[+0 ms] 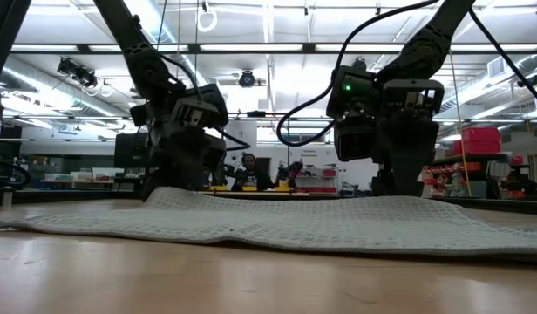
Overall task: Fold microfiber towels
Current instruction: Fold the grey towel
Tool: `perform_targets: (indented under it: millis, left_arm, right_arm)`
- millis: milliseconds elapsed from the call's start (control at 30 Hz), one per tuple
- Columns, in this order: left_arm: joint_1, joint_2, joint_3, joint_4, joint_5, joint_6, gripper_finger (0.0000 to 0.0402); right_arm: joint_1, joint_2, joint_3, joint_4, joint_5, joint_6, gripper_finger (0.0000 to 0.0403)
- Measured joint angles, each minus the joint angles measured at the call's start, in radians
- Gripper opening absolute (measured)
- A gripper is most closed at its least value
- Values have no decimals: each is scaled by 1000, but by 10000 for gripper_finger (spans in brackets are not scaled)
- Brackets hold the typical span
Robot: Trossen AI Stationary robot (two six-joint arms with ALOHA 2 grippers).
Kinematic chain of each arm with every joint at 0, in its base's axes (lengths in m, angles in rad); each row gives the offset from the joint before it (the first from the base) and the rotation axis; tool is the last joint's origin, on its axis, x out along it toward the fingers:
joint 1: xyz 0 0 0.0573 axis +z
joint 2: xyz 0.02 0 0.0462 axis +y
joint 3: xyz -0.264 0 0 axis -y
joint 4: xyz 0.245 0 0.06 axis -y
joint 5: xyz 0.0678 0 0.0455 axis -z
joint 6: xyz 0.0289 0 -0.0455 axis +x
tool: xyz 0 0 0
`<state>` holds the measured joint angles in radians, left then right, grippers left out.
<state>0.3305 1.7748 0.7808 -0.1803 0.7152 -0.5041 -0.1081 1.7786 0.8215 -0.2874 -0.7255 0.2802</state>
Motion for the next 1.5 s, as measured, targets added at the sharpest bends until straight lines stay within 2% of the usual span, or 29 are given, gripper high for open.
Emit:
perform_targets:
  millis: [133,267,533,600,700,900,1133,1367,1500]
  left_arm:
    - [-22,-4,1,-31,-28,25,188]
    - [-39,-4,2,-31,-46,50,152]
    - [-52,-2,-1,-35,-73,122,53]
    - [-55,-2,-1,-36,-88,122,18]
    - [-64,-15,-2,-36,-119,124,9]
    - [-82,-107,16,-32,-196,125,8]
    - [-82,-246,19,-74,-223,107,8]
    - [-114,-270,19,-194,-259,156,8]
    - [-142,-270,19,-206,-280,192,8]
  right_arm:
    - [1,0,0,-2,17,-1,198]
    - [1,0,0,-4,45,-3,157]
    - [25,-1,0,-22,121,-16,15]
    - [35,-2,1,-32,131,-25,11]
    - [46,-3,2,-38,144,-14,6]
    - [66,-19,13,-68,198,32,4]
    - [110,-19,117,-239,275,3,2]
    - [145,-19,226,-353,332,19,1]
    - [168,-19,292,-415,358,59,1]
